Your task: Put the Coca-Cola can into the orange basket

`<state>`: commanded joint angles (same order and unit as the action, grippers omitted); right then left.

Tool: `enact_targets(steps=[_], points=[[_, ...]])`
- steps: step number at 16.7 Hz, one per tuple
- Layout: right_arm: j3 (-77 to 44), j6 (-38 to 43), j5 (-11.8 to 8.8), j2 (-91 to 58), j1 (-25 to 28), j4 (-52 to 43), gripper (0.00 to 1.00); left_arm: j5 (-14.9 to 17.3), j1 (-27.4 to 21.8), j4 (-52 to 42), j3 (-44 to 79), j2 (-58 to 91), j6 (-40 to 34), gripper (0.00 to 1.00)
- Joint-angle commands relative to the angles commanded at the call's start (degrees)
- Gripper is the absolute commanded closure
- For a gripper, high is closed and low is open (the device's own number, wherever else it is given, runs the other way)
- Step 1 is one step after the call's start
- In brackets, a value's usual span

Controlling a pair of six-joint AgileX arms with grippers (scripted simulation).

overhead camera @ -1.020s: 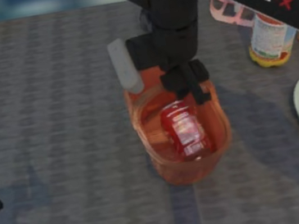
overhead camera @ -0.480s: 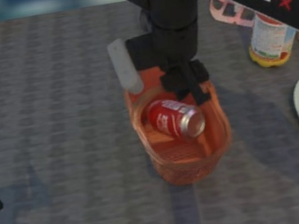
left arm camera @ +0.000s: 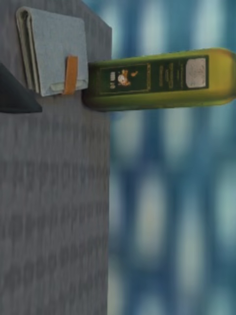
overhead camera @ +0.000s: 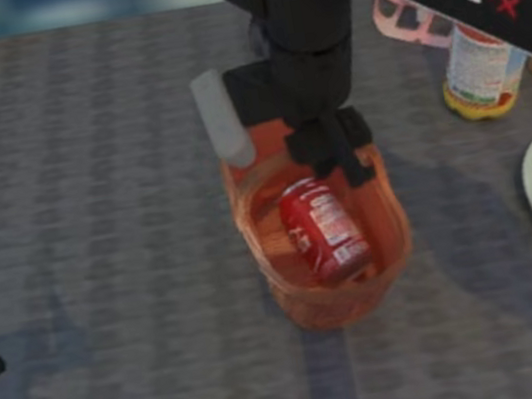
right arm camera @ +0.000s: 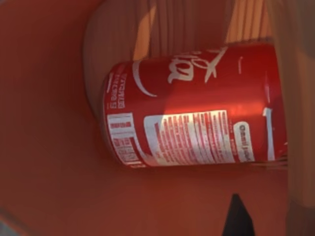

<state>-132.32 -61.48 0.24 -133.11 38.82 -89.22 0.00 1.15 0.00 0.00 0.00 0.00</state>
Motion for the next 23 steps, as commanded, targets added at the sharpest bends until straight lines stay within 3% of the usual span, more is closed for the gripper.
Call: enact_targets(steps=[13, 23], points=[[-0.1, 0.1, 0.0, -0.1, -0.1, -0.2, 1.00, 0.0, 0.0, 0.0, 0.0, 0.0, 0.0, 0.00], [-16.5, -2.0, 0.0, -2.6, -1.6, -14.1, 1.00, 0.0, 0.0, 0.0, 0.0, 0.0, 0.0, 0.00]])
